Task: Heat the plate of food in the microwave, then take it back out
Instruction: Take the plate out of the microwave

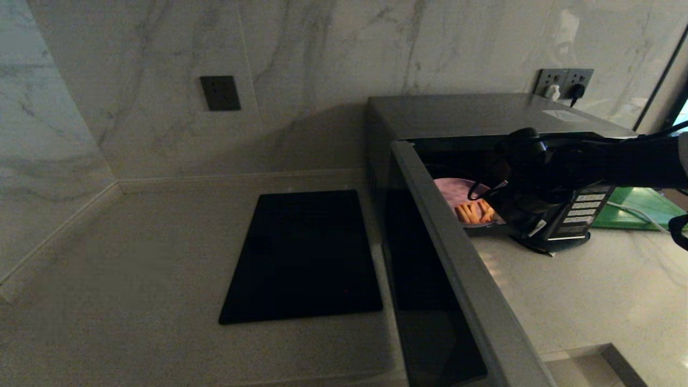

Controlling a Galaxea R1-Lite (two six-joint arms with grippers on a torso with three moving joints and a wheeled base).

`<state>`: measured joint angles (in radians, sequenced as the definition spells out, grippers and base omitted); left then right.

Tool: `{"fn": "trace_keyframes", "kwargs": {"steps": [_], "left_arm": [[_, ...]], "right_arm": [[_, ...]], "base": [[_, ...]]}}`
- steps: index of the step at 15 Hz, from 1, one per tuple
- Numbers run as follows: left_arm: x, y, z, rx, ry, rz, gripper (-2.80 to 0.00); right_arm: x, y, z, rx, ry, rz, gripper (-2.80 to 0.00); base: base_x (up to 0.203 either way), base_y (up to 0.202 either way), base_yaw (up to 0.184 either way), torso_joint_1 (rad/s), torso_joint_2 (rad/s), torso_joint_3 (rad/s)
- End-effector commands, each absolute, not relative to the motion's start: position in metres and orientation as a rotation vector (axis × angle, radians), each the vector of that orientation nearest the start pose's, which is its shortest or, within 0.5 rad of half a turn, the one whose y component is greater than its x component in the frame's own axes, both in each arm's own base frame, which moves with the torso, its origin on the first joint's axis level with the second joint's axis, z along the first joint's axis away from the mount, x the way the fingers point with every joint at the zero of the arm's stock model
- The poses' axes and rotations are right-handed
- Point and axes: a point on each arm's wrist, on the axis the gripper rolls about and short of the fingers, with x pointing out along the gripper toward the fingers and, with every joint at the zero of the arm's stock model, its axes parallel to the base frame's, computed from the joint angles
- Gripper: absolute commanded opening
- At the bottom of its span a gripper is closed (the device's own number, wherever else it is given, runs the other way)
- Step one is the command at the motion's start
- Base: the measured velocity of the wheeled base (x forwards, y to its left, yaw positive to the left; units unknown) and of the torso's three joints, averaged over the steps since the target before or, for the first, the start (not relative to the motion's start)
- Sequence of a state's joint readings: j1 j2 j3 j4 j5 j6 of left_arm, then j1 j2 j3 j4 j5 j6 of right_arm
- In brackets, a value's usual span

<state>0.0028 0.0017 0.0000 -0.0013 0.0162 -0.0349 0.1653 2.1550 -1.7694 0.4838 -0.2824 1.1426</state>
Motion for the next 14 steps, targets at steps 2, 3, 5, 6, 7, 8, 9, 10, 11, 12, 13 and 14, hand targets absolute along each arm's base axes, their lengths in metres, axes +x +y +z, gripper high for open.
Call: {"fn": "trace_keyframes", "kwargs": {"steps": [2,3,5,6,7,8,9,10,11,12,13,14], "left_arm": [[-0.023,0.0,0.076,-0.035,0.0,0.019,-2.8],[-0.023,0.0,0.076,-0.035,0.0,0.018,-2.8],[-0.023,0.0,0.076,-0.035,0.0,0.02,-2.8],[-0.023,0.0,0.076,-0.035,0.0,0.02,-2.8],[-0.023,0.0,0.076,-0.035,0.0,0.019,-2.8],[-0.023,0.0,0.076,-0.035,0.0,0.019,-2.8],[-0.023,0.0,0.076,-0.035,0.0,0.019,-2.8],[-0.023,0.0,0.076,-0.035,0.0,0.018,-2.8],[-0.023,0.0,0.076,-0.035,0.0,0.02,-2.8],[-0.023,0.0,0.076,-0.035,0.0,0.018,-2.8],[-0.023,0.0,0.076,-0.035,0.0,0.019,-2.8],[-0.023,0.0,0.076,-0.035,0.0,0.02,-2.8]], "right_arm": [[0.412,0.063,0.182,0.885,0.667,-0.57,-2.8],[0.41,0.062,0.185,0.887,0.663,-0.568,-2.8],[0.403,0.061,0.191,0.888,0.659,-0.565,-2.8],[0.4,0.061,0.19,0.885,0.666,-0.569,-2.8],[0.396,0.06,0.192,0.884,0.668,-0.571,-2.8],[0.392,0.059,0.194,0.884,0.668,-0.571,-2.8],[0.388,0.058,0.198,0.888,0.663,-0.566,-2.8],[0.383,0.058,0.202,0.889,0.659,-0.565,-2.8],[0.378,0.057,0.205,0.89,0.656,-0.563,-2.8],[0.373,0.056,0.207,0.89,0.658,-0.563,-2.8],[0.366,0.055,0.209,0.888,0.662,-0.565,-2.8],[0.359,0.054,0.209,0.885,0.668,-0.568,-2.8]], "base": [[0.0,0.0,0.0,0.0,0.0,0.0],[0.0,0.0,0.0,0.0,0.0,0.0],[0.0,0.0,0.0,0.0,0.0,0.0],[0.0,0.0,0.0,0.0,0.0,0.0],[0.0,0.0,0.0,0.0,0.0,0.0],[0.0,0.0,0.0,0.0,0.0,0.0],[0.0,0.0,0.0,0.0,0.0,0.0],[0.0,0.0,0.0,0.0,0.0,0.0],[0.0,0.0,0.0,0.0,0.0,0.0],[0.0,0.0,0.0,0.0,0.0,0.0],[0.0,0.0,0.0,0.0,0.0,0.0],[0.0,0.0,0.0,0.0,0.0,0.0]]}}
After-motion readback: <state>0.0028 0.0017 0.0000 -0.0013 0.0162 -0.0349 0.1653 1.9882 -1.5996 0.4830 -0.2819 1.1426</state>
